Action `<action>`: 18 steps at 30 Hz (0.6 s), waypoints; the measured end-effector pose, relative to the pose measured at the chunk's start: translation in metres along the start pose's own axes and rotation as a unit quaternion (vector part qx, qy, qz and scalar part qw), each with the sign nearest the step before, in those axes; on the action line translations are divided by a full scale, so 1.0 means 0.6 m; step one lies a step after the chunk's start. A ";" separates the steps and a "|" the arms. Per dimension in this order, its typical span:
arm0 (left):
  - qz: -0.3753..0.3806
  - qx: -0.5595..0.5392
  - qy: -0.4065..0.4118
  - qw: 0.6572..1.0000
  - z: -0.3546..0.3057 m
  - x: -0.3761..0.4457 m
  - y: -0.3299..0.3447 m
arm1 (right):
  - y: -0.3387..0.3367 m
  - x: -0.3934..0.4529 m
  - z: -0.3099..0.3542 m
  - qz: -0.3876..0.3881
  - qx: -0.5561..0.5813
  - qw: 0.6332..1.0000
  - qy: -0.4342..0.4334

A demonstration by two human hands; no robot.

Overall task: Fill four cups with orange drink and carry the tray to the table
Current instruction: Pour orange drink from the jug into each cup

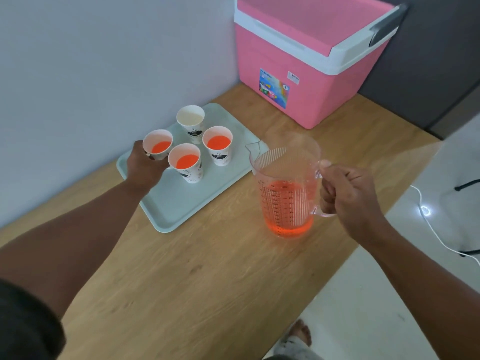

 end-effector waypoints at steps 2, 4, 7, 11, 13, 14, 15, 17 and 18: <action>0.010 0.009 0.007 1.000 -0.005 0.009 0.004 | -0.002 0.001 -0.001 0.001 -0.005 1.000 -0.002; 0.015 0.008 0.010 1.000 -0.014 0.009 0.009 | -0.004 0.002 -0.001 0.004 -0.008 1.000 -0.001; 0.022 0.000 0.025 0.999 -0.025 0.004 0.016 | -0.010 0.003 0.000 0.004 -0.008 1.000 -0.004; 0.049 -0.013 0.018 0.999 -0.021 0.007 0.015 | -0.016 0.004 0.003 -0.002 -0.011 1.000 -0.004; 0.086 -0.037 0.012 0.996 -0.016 0.006 0.013 | -0.019 0.005 0.005 0.000 -0.010 1.000 -0.004; 0.102 -0.050 0.008 0.993 -0.015 0.005 0.011 | -0.019 0.005 0.006 0.002 -0.008 1.000 -0.004; 0.113 -0.051 0.007 0.992 -0.014 0.005 0.007 | -0.020 0.006 0.006 0.004 -0.006 1.000 -0.004; 0.111 -0.027 0.013 0.993 -0.019 0.013 -0.012 | -0.022 0.008 0.005 0.005 0.001 1.000 -0.003; 0.098 -0.018 0.020 0.995 -0.025 0.021 -0.024 | -0.023 0.010 0.004 0.005 0.004 1.000 -0.001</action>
Point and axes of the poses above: each hand's wrist, its own x-axis towards the middle knuckle, its own y-axis out of the palm, z = x × y, the point moved 5 cm from there along x, towards the middle knuckle, and after that the axes turned 1 degree about -z, right-handed, at the moved point
